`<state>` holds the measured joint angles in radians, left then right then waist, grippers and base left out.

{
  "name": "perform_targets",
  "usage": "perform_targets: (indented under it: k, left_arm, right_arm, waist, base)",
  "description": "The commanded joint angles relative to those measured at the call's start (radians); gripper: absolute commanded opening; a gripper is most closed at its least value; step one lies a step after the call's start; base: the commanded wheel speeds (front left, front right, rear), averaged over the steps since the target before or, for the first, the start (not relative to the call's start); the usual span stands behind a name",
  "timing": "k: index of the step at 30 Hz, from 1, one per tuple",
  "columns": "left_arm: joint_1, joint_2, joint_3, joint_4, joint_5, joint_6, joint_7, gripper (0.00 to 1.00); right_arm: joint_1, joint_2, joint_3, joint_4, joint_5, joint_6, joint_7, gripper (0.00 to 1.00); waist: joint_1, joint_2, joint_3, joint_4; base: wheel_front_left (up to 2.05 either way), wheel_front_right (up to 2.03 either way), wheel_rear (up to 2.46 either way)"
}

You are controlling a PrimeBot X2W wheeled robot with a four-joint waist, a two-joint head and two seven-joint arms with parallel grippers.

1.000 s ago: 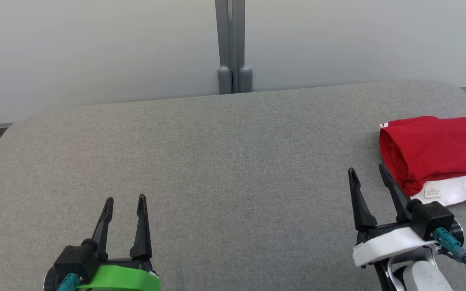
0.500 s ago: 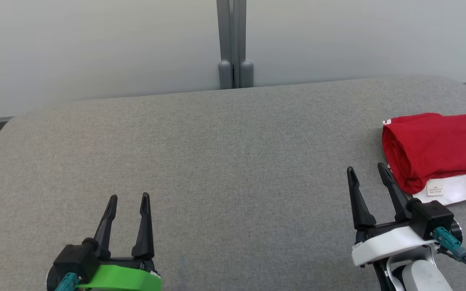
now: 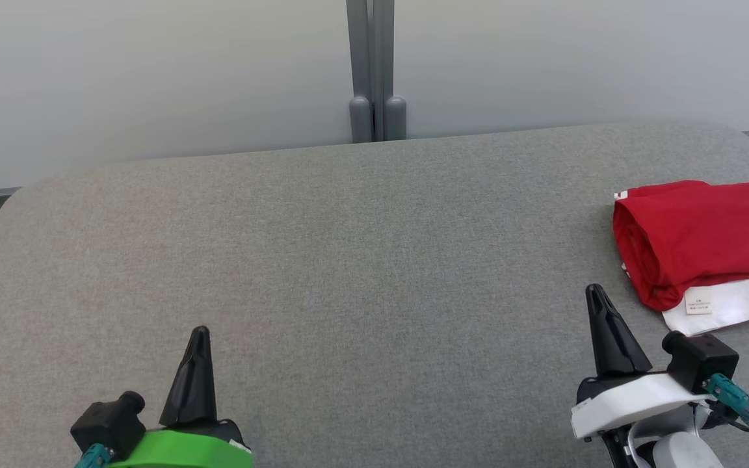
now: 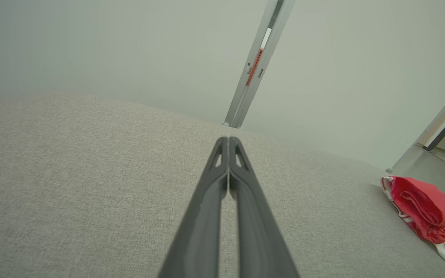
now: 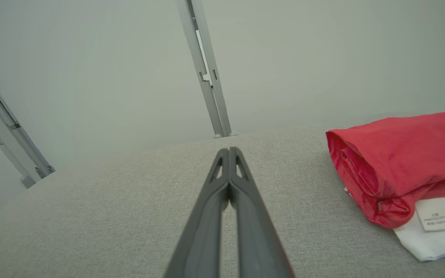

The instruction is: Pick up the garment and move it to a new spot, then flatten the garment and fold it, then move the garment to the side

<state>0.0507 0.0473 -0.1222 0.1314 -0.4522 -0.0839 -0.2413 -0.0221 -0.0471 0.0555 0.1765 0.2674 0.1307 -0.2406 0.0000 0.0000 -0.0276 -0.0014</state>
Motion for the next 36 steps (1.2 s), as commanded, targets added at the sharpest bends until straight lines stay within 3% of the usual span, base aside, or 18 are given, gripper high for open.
perform_targets:
  k: [1,36]
  left_arm:
    - [-0.019,0.006,0.011,-0.012,-0.045,-0.004,0.008,0.0]
    - [-0.084,0.023,0.084,0.042,-0.532,-0.023,0.136,0.0]
  right_arm:
    - [-0.021,-0.006,-0.006,-0.012,0.051,0.0,0.01,0.0]
    - [-0.053,-0.02,-0.057,0.02,0.61,0.0,0.14,0.0]
  waist:
    - [0.0,0.0,0.0,0.0]
    - [0.0,0.0,0.009,0.0]
  base:
    - [0.0,0.0,0.0]
    - [0.0,0.0,0.0]
